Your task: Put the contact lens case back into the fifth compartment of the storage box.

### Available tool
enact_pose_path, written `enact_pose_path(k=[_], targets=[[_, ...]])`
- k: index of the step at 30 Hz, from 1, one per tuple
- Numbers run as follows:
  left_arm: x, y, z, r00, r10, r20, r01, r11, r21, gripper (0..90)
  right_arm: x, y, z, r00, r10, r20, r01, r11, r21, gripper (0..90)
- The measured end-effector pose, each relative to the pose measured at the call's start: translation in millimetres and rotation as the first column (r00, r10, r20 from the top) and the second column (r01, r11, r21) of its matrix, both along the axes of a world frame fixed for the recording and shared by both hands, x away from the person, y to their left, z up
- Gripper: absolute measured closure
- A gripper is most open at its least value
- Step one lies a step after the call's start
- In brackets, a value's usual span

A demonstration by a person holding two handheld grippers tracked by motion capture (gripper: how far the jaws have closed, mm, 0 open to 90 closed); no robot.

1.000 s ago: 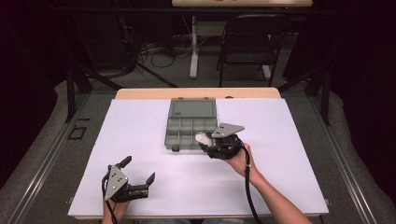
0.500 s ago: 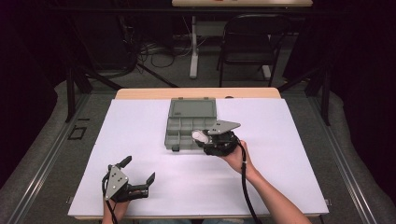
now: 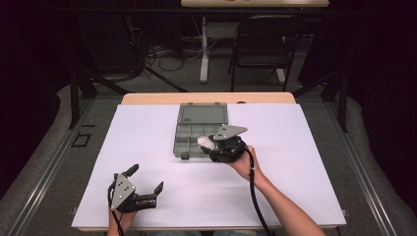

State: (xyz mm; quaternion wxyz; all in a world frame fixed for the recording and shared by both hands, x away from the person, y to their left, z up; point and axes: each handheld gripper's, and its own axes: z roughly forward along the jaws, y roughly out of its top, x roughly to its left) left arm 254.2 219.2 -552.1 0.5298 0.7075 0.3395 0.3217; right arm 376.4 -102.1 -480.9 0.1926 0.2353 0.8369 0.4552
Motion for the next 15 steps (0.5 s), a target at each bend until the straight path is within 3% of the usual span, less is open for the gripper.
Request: enact_pose_path(k=[15], targets=[[-0.2,1.5,0.9,1.0,0.003,0.003,-0.003,1.0,-0.001,0.1,7.2,12.7,0.7,0.9999,0.01,-0.013,-0.01,1.0,-0.001,49.2]])
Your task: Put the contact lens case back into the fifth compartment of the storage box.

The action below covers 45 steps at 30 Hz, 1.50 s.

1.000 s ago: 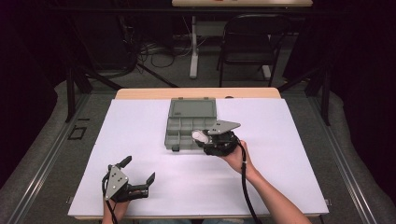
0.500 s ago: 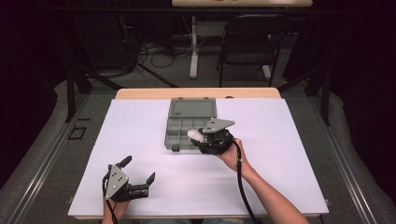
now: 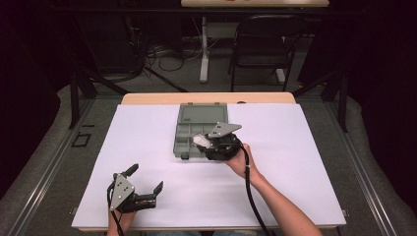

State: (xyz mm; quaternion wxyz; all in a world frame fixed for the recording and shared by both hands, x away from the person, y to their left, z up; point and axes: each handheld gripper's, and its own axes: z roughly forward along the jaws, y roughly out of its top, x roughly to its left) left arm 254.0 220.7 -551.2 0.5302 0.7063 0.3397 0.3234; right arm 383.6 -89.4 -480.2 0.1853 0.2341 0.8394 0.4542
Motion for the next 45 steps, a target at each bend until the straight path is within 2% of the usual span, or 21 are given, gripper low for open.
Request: enact_pose_path(k=[11,19,34,45], targets=[[0.4,-0.5,-0.4,1.0,-0.002,-0.001,0.002,1.0,0.002,0.1,1.5,7.5,-0.5,0.9999,0.012,0.0,-0.012,0.9999,0.003,49.2],[-1.4,-0.2,0.9,1.0,-0.004,0.007,0.004,1.0,0.001,0.1,1.2,11.8,4.5,0.9999,0.01,0.009,-0.01,0.9999,0.007,49.2],[-1.0,0.0,1.2,1.0,0.001,0.008,-0.001,1.0,-0.004,0.1,10.3,21.7,7.7,1.0,0.005,0.008,-0.005,0.9999,0.011,49.2],[-0.5,0.3,0.6,1.0,-0.002,0.004,0.002,0.9999,-0.01,0.1,18.6,34.6,4.3,0.9999,0.004,-0.015,-0.005,0.9999,-0.012,49.2]])
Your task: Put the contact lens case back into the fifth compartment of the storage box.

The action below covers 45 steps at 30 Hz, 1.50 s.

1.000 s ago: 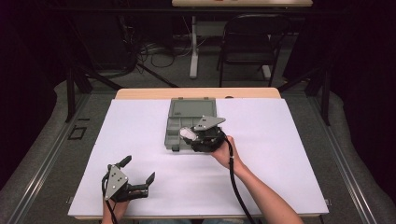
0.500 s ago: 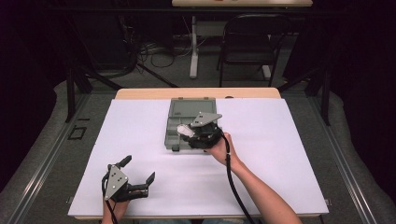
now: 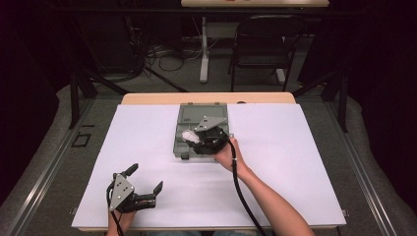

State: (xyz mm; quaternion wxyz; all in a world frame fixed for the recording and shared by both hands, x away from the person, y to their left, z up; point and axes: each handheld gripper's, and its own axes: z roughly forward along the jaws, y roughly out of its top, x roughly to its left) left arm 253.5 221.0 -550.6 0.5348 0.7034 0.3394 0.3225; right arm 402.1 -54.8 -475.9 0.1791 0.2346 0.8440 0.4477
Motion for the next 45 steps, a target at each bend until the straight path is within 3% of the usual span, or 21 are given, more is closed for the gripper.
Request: enact_pose_path(k=[29,45], targets=[[-1.1,0.4,1.3,0.9999,0.004,0.011,-0.004,1.0,0.005,0.1,12.9,20.8,-4.9,0.999,-0.023,-0.04,0.02,0.9976,-0.066,49.2],[-1.1,0.9,1.3,0.9999,0.005,0.013,-0.005,1.0,0.008,0.1,22.4,36.6,-12.4,0.9892,-0.093,-0.113,0.08,0.9899,-0.117,49.2]])
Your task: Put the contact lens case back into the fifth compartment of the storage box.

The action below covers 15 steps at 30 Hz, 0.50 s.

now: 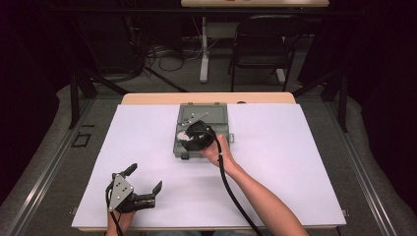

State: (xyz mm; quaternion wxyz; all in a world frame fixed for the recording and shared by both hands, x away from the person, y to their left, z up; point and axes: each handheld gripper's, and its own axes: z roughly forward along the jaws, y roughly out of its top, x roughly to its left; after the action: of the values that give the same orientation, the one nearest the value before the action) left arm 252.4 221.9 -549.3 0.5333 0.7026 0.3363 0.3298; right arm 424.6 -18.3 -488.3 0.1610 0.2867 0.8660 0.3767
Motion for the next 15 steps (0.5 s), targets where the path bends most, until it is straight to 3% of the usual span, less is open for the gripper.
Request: enact_pose_path(k=[15], targets=[[1.2,-0.8,-0.7,1.0,-0.005,-0.002,0.005,1.0,0.008,0.1,3.6,11.3,-11.7,0.9981,-0.057,-0.024,0.056,0.9966,-0.06,49.1]])
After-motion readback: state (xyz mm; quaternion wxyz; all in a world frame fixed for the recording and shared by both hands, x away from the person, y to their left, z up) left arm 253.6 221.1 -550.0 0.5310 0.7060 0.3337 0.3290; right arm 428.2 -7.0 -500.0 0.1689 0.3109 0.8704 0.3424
